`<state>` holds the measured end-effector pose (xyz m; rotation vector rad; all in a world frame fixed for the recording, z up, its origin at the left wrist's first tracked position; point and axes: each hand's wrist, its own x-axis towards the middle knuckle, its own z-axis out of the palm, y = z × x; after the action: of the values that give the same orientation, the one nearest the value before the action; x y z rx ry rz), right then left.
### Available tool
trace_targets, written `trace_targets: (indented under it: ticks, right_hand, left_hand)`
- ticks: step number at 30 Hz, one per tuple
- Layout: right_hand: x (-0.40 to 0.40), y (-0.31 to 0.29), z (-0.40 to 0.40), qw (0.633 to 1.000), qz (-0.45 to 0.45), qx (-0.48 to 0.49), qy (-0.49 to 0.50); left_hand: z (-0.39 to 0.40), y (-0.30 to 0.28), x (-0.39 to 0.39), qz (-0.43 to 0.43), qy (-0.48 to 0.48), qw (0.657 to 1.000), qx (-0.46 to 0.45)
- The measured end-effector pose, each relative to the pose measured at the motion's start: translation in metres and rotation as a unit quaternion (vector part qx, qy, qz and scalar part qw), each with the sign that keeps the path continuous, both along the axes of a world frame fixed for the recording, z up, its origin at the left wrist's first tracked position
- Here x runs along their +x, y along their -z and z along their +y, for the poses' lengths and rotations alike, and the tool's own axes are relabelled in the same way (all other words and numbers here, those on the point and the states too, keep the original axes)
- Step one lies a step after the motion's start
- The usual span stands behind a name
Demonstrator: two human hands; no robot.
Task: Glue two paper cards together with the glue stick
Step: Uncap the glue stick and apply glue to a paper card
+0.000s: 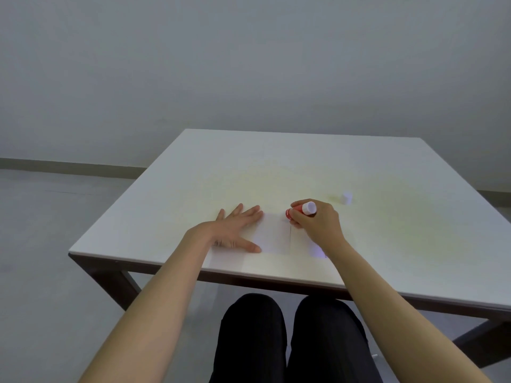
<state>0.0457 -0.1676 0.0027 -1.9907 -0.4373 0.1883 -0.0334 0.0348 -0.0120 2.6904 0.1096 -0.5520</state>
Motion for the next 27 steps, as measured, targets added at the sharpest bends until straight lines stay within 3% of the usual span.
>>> trace_targets:
  ticks: [10, 15, 22, 27]
  right_hand:
    - [-0.04, 0.003, 0.018, 0.987, -0.12, -0.027, -0.107]
    - [-0.018, -0.01, 0.012, 0.987, -0.142, -0.05, -0.061]
    - [-0.028, 0.002, 0.013, 0.986, -0.011, -0.002, -0.167]
    - [-0.007, 0.001, 0.019, 0.996, -0.006, -0.007, -0.083]
  left_hand:
    - [-0.001, 0.003, 0.0, -0.015, -0.012, 1.0, -0.018]
    - [0.001, 0.001, 0.001, 0.001, 0.001, 1.0, 0.016]
    - [0.0, 0.001, 0.004, 0.006, -0.001, 1.0, 0.001]
    - [0.001, 0.0, 0.002, 0.008, 0.014, 0.999, 0.027]
